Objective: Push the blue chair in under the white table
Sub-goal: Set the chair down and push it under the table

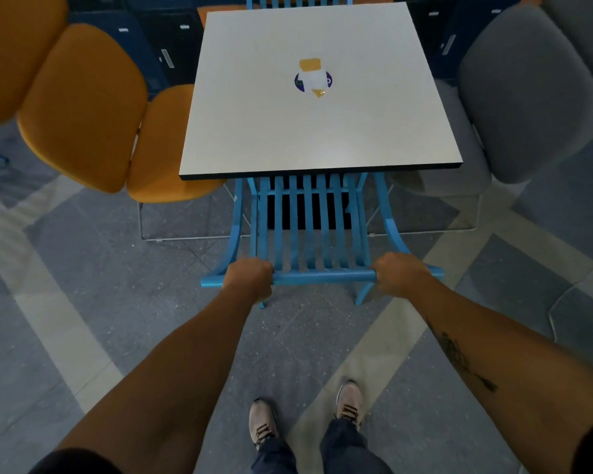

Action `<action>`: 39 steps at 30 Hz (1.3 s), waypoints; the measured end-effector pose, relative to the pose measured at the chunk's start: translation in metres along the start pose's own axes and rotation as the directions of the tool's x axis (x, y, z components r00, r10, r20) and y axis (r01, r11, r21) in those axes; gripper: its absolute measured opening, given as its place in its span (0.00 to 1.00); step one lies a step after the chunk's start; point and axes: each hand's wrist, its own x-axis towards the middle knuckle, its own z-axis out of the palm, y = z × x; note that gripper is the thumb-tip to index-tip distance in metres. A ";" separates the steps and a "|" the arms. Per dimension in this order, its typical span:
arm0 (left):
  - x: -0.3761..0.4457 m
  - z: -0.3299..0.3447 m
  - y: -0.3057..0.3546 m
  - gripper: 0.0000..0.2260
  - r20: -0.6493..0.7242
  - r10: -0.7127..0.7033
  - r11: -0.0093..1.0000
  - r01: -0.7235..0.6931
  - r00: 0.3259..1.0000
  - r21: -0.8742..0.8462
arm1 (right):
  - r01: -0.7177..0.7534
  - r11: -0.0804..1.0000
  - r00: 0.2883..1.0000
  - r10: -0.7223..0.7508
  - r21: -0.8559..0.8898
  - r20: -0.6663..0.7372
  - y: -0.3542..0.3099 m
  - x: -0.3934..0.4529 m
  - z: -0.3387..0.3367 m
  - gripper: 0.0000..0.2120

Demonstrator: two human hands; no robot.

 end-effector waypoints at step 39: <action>0.012 -0.014 -0.011 0.13 0.057 -0.043 0.999 0.042 0.997 0.027 | -0.038 0.999 0.997 0.035 -0.034 -0.071 -0.003 0.028 0.009 0.11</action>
